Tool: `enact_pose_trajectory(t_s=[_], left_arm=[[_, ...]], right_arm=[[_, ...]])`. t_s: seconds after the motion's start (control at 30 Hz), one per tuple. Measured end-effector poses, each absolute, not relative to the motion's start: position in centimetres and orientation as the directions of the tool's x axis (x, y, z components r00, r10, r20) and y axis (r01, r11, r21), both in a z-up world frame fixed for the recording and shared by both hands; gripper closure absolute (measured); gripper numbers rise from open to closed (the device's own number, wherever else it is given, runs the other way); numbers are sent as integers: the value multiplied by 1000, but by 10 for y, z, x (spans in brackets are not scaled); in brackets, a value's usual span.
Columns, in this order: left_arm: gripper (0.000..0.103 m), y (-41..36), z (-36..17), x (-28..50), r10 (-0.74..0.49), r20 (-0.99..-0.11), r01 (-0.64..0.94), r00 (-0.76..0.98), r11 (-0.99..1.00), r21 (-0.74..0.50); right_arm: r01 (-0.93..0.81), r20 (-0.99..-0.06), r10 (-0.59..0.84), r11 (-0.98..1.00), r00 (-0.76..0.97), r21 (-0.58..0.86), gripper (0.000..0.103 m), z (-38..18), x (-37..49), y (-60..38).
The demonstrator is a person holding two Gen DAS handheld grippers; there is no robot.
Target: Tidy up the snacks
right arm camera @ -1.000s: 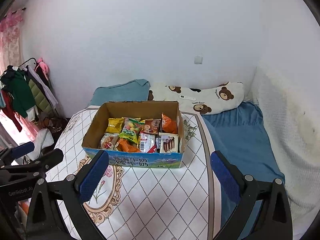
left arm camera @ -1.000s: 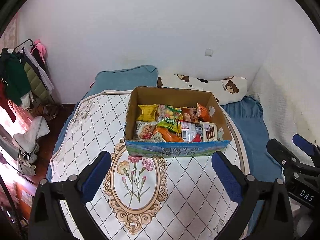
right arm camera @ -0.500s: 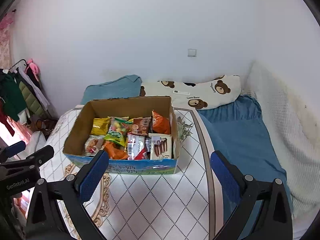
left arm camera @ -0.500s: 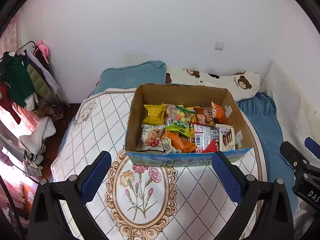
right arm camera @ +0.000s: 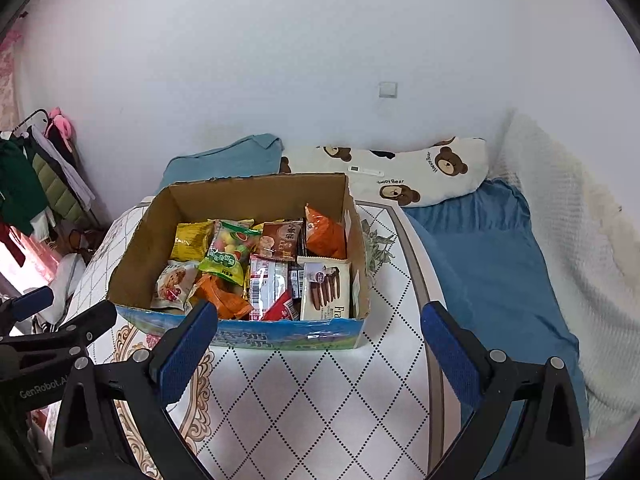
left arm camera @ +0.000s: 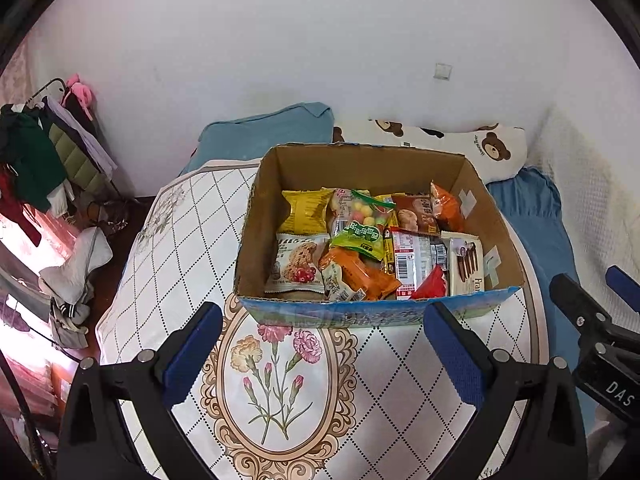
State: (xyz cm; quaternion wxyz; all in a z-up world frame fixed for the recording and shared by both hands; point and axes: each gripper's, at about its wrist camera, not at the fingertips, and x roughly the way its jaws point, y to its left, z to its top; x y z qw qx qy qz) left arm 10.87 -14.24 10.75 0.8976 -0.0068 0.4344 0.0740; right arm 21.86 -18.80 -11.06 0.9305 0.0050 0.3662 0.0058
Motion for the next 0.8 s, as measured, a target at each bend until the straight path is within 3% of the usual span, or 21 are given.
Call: enact_pose_trajectory(t_s=[0.8], left_arm=[[0, -136, 109, 109, 119, -777, -138, 618, 990, 43]], right_arm=[[-12, -678, 24, 1000, 734, 23, 0, -106, 217, -190]])
